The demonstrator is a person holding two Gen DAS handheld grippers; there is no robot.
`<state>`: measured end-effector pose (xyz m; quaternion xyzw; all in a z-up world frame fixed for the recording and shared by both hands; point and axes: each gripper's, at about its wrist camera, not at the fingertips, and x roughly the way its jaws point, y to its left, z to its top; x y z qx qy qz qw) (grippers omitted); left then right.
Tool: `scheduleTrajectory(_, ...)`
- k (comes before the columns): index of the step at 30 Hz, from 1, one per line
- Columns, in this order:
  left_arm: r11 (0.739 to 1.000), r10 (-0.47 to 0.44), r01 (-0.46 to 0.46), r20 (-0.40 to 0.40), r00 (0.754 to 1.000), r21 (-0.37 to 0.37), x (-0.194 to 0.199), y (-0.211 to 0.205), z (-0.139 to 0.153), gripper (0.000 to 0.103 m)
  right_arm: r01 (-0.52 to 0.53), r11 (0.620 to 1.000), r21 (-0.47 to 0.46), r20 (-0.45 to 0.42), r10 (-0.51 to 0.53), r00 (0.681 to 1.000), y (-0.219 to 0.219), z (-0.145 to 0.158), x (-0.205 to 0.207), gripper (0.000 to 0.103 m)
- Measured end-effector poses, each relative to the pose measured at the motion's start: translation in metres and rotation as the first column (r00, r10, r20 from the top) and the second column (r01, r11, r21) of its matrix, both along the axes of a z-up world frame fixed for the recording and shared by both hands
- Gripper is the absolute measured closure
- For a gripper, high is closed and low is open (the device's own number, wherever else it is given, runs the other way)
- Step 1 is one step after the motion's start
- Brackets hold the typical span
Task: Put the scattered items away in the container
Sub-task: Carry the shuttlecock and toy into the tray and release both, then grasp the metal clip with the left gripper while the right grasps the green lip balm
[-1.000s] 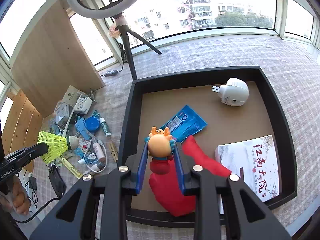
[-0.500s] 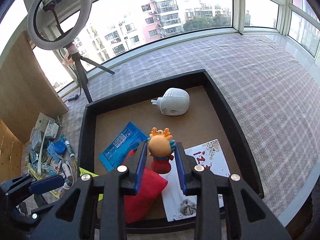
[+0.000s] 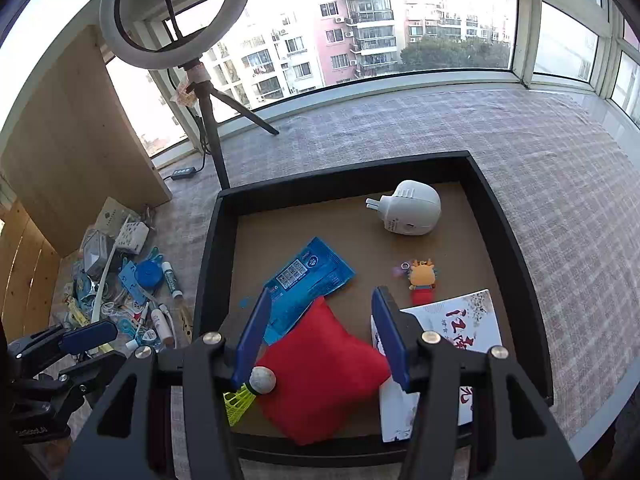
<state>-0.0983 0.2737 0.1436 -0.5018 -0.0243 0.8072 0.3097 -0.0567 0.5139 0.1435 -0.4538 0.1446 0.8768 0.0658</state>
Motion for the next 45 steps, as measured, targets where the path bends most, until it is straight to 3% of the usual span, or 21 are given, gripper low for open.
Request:
scheduleTrajectory(8,0.976,0.205,-0.205,-0.013,0.979,-0.075,-0.004,-0.113,-0.012,0.053,-0.214,0.977,0.018,0.019,0.214,0.977,-0.069,-0.003,-0.027,0.051)
scheduleTrajectory(15,0.901,0.406,-0.402,-0.009,0.914,-0.162,0.009,-0.224,-0.035,0.053,-0.405,0.914,0.024,0.095,0.401,0.911,-0.136,-0.024,-0.074,0.051)
scheduleTrajectory(21,0.835,0.521,-0.504,0.02,0.854,-0.219,0.023,-0.29,-0.06,0.053,-0.478,0.878,0.042,0.196,0.461,0.865,-0.173,-0.057,-0.116,0.051)
scheduleTrajectory(26,0.815,0.551,-0.526,0.043,0.833,-0.243,0.02,-0.304,-0.077,0.053,-0.503,0.862,0.057,0.243,0.477,0.845,-0.187,-0.072,-0.137,0.051)
scheduleTrajectory(30,0.789,0.602,-0.576,0.079,0.795,-0.216,0.005,-0.314,-0.085,0.053,-0.507,0.86,0.057,0.26,0.477,0.839,-0.192,-0.078,-0.149,0.051)
scheduleTrajectory(32,0.789,0.609,-0.583,0.122,0.784,-0.193,-0.002,-0.317,-0.09,0.053,-0.512,0.857,0.052,0.265,0.483,0.835,-0.194,-0.081,-0.154,0.051)
scheduleTrajectory(36,0.802,0.594,-0.564,0.157,0.789,-0.196,-0.015,-0.31,-0.097,0.053,-0.515,0.856,0.048,0.279,0.484,0.829,-0.198,-0.088,-0.16,0.051)
scheduleTrajectory(45,0.799,0.588,-0.537,0.165,0.792,-0.27,-0.036,-0.295,-0.114,0.056,-0.51,0.86,0.018,0.312,0.48,0.82,-0.199,-0.103,-0.17,0.051)
